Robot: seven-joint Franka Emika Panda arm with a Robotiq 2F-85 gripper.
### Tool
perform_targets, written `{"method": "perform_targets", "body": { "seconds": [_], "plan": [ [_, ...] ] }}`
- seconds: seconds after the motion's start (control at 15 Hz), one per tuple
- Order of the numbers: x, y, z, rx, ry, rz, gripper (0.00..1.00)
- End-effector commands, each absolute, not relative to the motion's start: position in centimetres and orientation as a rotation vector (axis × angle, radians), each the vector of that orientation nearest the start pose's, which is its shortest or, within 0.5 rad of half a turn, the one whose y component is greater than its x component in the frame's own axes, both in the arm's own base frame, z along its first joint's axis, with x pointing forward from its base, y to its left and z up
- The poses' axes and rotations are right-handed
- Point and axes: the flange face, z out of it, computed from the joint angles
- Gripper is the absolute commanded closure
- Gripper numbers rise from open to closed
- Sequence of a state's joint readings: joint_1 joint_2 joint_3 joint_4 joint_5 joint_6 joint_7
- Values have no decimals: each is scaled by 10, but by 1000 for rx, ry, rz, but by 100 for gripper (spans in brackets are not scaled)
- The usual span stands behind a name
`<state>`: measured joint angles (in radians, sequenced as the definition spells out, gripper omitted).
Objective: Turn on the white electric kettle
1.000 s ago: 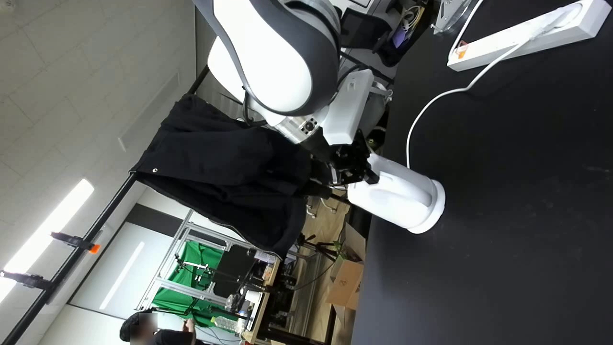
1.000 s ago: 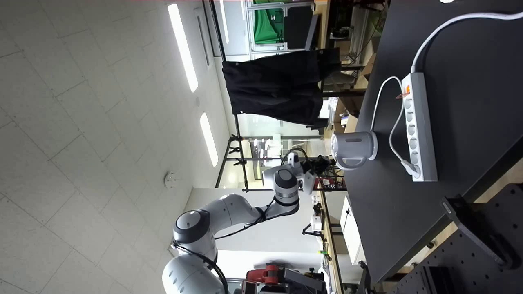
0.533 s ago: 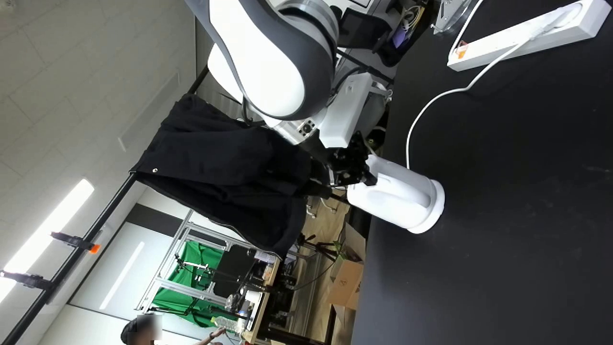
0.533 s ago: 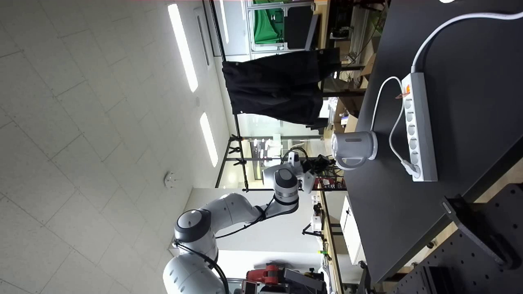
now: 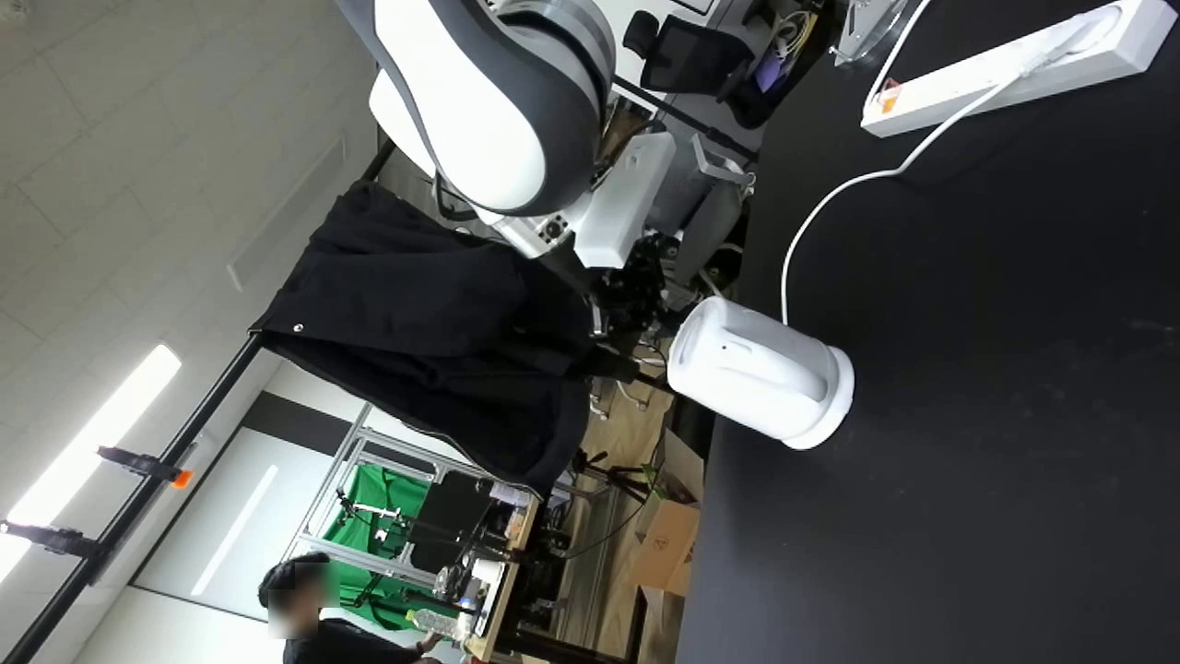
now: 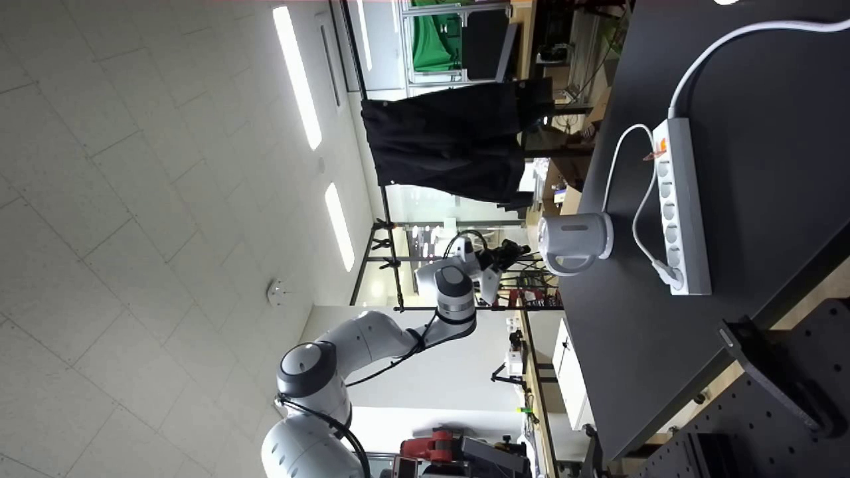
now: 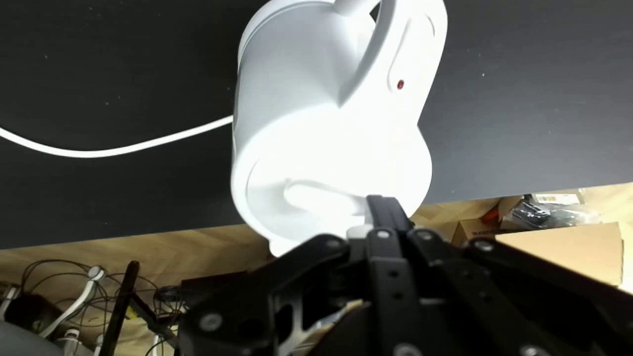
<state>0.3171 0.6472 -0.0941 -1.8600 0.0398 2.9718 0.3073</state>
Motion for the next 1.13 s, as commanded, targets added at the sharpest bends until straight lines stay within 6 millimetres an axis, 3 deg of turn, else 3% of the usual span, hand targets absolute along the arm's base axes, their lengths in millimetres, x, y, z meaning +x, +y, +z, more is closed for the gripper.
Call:
{"method": "perform_targets", "body": {
  "seconds": [0.0,0.53,0.6,0.8,1.07],
  "plan": [
    [661,147,244,-2960,168,-729,72],
    [661,140,255,-2976,180,-730,19],
    [665,143,242,-2964,150,-742,37],
    [666,140,245,-2966,155,-745,19],
    [666,140,246,-2969,153,-740,19]
  ]
}}
